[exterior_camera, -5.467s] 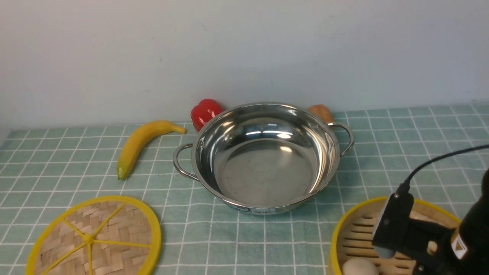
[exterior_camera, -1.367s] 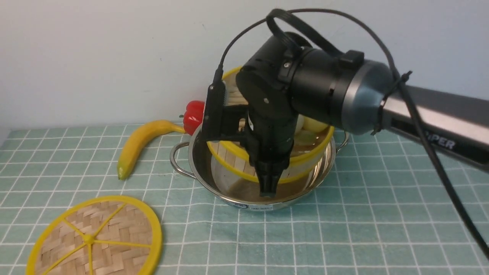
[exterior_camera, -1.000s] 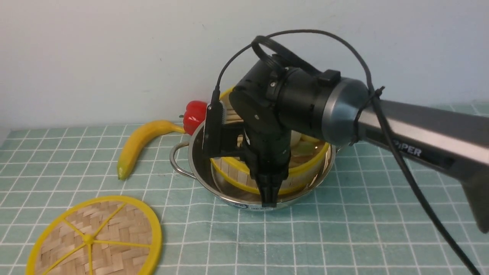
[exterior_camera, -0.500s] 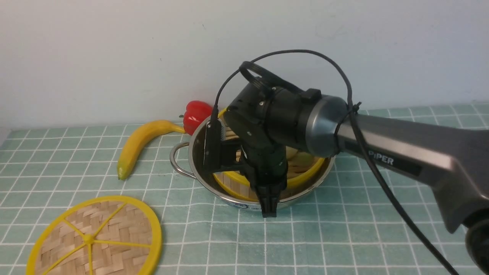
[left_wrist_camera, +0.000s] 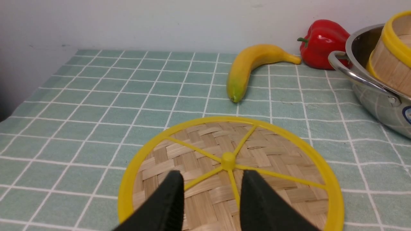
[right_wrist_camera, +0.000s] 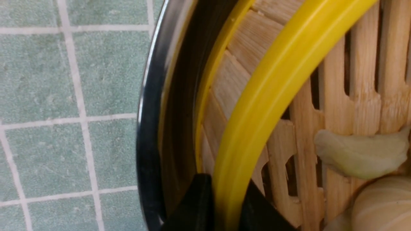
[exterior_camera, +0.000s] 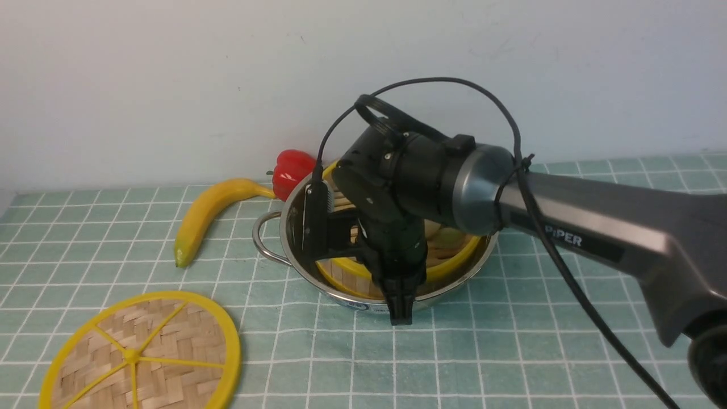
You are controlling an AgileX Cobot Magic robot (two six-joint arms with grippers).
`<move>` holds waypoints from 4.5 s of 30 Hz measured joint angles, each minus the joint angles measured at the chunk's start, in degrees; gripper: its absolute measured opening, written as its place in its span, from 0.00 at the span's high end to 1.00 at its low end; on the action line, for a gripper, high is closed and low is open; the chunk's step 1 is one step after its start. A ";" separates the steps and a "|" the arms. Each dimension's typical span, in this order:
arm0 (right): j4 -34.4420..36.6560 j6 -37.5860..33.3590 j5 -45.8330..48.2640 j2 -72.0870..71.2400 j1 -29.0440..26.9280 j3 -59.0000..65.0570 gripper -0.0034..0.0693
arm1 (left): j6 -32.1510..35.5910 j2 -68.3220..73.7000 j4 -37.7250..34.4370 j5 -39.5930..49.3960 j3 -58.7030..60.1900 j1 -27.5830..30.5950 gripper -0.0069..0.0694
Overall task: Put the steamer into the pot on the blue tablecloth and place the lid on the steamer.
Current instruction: 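Place the bamboo steamer basket of food into the steel pot with the right gripper, then grasp the bamboo steamer lid lying on the table by its centre knob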
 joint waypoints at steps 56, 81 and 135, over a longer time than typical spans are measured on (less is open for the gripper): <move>6.59 33.17 -0.94 -37.21 0.00 -0.47 0.97 | 0.00 0.00 0.00 0.00 0.00 0.00 0.59; 1.56 43.97 -23.58 -80.42 -7.94 42.35 0.88 | 0.00 0.00 0.00 0.00 0.00 0.00 0.59; 3.95 46.60 -51.80 -126.31 -43.82 108.44 0.62 | 0.00 0.00 0.00 -0.20 0.00 0.00 0.59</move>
